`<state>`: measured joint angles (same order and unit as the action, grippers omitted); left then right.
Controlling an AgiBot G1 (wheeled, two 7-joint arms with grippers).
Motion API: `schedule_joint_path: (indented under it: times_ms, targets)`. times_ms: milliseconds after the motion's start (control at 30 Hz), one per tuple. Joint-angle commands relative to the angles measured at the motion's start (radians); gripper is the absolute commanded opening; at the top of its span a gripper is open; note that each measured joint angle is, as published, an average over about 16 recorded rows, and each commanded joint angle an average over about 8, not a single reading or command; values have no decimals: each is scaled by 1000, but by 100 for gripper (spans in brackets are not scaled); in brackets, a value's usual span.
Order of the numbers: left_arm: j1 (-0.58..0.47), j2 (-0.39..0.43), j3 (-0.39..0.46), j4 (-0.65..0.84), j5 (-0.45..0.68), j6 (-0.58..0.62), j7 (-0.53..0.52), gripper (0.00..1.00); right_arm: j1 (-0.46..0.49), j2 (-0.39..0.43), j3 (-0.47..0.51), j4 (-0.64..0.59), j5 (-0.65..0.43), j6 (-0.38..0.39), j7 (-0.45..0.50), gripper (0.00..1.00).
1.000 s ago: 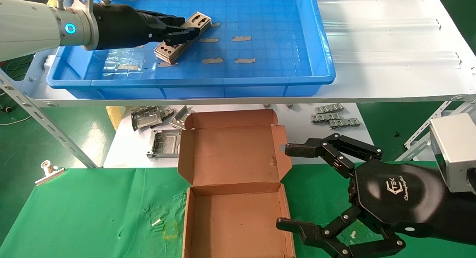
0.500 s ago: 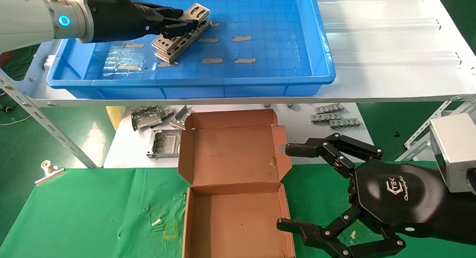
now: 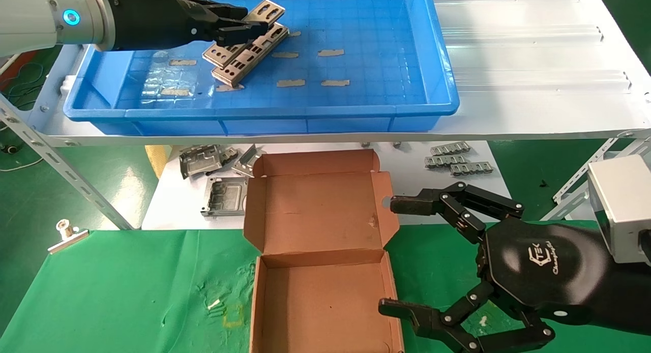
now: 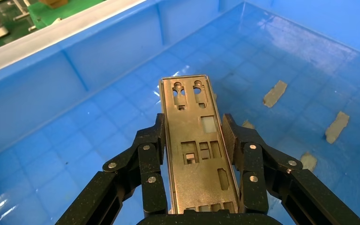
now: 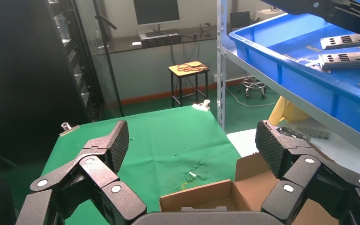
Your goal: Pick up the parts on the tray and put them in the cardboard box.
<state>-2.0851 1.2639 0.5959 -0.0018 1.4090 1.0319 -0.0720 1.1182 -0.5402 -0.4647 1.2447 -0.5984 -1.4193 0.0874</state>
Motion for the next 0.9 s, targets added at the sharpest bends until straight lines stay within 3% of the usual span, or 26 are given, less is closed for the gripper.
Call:
schedule_joint_path:
  times_ms: [33,533,600,800,867,900]
  targets:
    - [-3,-1,4,3,5,1,-3,0,0,0,0,0,0,0,0,100]
    - [18,8,5,13,7,-10,-15,1,0,0,0,0,0,0,0,100]
    - [19,9,5,13,7,-11,-17,14,0,0,0,0,0,0,0,100]
    - [21,12,8,15,11,-10,-27,88,0,0,0,0,0,0,0,100]
    - [21,13,9,15,12,-10,-30,100,0,0,0,0,0,0,0,100]
    - [22,13,9,15,12,-11,-31,100,0,0,0,0,0,0,0,100]
